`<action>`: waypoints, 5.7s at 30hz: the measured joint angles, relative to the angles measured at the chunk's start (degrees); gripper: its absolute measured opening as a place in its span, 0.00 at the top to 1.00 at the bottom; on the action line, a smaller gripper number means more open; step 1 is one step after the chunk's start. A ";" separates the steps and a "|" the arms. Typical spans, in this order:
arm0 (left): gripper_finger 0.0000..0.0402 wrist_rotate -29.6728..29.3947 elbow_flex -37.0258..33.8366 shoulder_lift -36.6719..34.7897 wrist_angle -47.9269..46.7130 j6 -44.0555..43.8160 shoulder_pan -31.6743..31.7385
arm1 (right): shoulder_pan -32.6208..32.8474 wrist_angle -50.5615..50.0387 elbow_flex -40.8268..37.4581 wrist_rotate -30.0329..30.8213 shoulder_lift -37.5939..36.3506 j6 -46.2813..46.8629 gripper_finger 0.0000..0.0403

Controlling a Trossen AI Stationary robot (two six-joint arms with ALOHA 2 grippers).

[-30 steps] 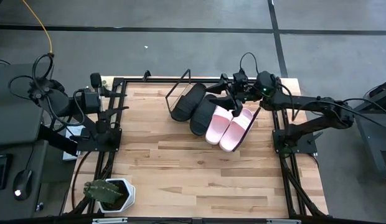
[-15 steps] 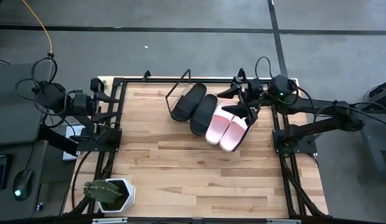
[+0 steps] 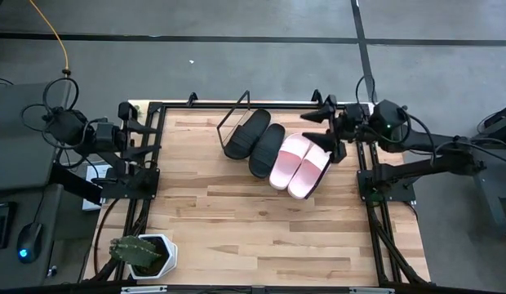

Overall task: Pick and place slides into the shelf
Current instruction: Return to Home Position

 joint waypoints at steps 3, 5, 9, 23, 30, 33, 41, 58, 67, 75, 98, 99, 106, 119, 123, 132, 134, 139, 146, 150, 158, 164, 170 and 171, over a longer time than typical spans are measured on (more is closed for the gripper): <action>0.58 -0.15 0.02 0.00 0.87 0.77 0.00 | -2.77 -2.12 0.00 -0.67 -1.05 0.91 0.39; 0.58 -1.47 0.02 0.00 0.81 1.36 0.00 | -4.57 -2.57 0.00 -2.13 -1.46 1.57 0.39; 0.58 -2.94 0.10 -0.05 0.79 1.55 0.02 | -7.65 -2.78 0.00 -6.57 -1.82 3.00 0.39; 0.58 -3.03 0.27 1.65 0.63 -5.30 0.02 | -11.18 -4.64 0.00 -8.15 -1.80 3.10 0.39; 0.58 -2.77 -0.70 8.24 6.12 -2.51 0.98 | -11.18 -5.51 0.00 -8.15 -1.80 2.97 0.39; 0.58 -1.99 -0.70 10.54 12.47 0.04 5.80 | -11.17 -5.62 0.00 -8.15 -1.80 3.12 0.39; 0.58 23.19 -0.78 16.19 12.64 -2.83 33.48 | -11.16 -8.06 0.00 -9.20 -1.80 3.09 0.39; 0.58 45.46 0.70 8.14 6.53 -2.90 52.85 | -7.55 -10.53 0.00 -10.20 -13.63 -0.07 0.40; 0.58 47.08 0.09 -2.20 2.73 -4.31 52.83 | 0.89 -13.45 -0.07 -6.73 -17.93 -4.74 0.42; 0.58 46.24 -6.12 -7.59 1.97 -4.27 52.83 | 6.13 -16.67 -0.11 -2.64 -20.91 -9.25 0.42; 0.58 51.44 -16.54 -8.61 11.06 -4.46 52.83 | 8.97 -2.85 -26.22 3.27 -49.99 -15.12 0.42; 0.58 51.43 -16.65 -8.61 11.07 -4.46 52.83 | 8.97 -0.21 -28.53 3.89 -52.09 -15.37 0.42; 0.58 52.78 -19.25 -8.76 17.89 -6.00 52.87 | 8.97 10.07 -34.65 6.25 -50.67 -15.11 0.42; 0.58 56.24 -33.16 -13.04 34.22 -10.31 52.83 | 8.97 11.40 -41.63 6.99 -50.17 -9.17 0.42; 0.58 56.97 -38.00 -13.93 40.09 -12.15 52.83 | 8.92 24.38 -48.75 12.00 -50.19 -9.79 0.42; 0.58 57.50 -45.16 -14.92 45.16 -13.61 52.83 | 8.88 32.52 -54.77 12.67 -50.21 -9.75 0.42; 0.58 57.66 -47.86 -15.51 47.34 -13.83 52.83 | 8.88 32.15 -54.86 12.66 -50.19 -9.43 0.42; 0.58 57.02 -52.16 -15.85 56.01 -16.45 52.85 | 8.88 31.08 -54.88 12.68 -50.21 -9.05 0.42; 0.58 57.46 -52.52 -15.85 52.64 -17.63 52.85 | 8.88 28.91 -54.90 12.70 -50.21 -9.08 0.42; 0.58 57.46 -52.52 -15.85 52.43 -17.54 52.83 | 8.88 27.84 -54.90 13.88 -50.21 -9.55 0.42; 0.58 57.61 -55.03 -15.85 53.40 -17.37 52.83 | 8.88 25.93 -54.93 14.32 -50.21 -9.34 0.42; 0.58 55.30 -59.70 -15.85 58.93 -18.94 52.85 | 8.88 24.96 -54.95 15.65 -50.19 -9.47 0.42; 0.58 55.24 -59.80 -15.85 56.96 -18.10 52.84 | 8.90 21.51 -54.97 15.55 -50.21 -9.48 0.42; 0.58 55.09 -59.80 -15.85 56.16 -17.73 52.85 | 8.89 20.54 -54.97 15.55 -50.19 -9.56 0.42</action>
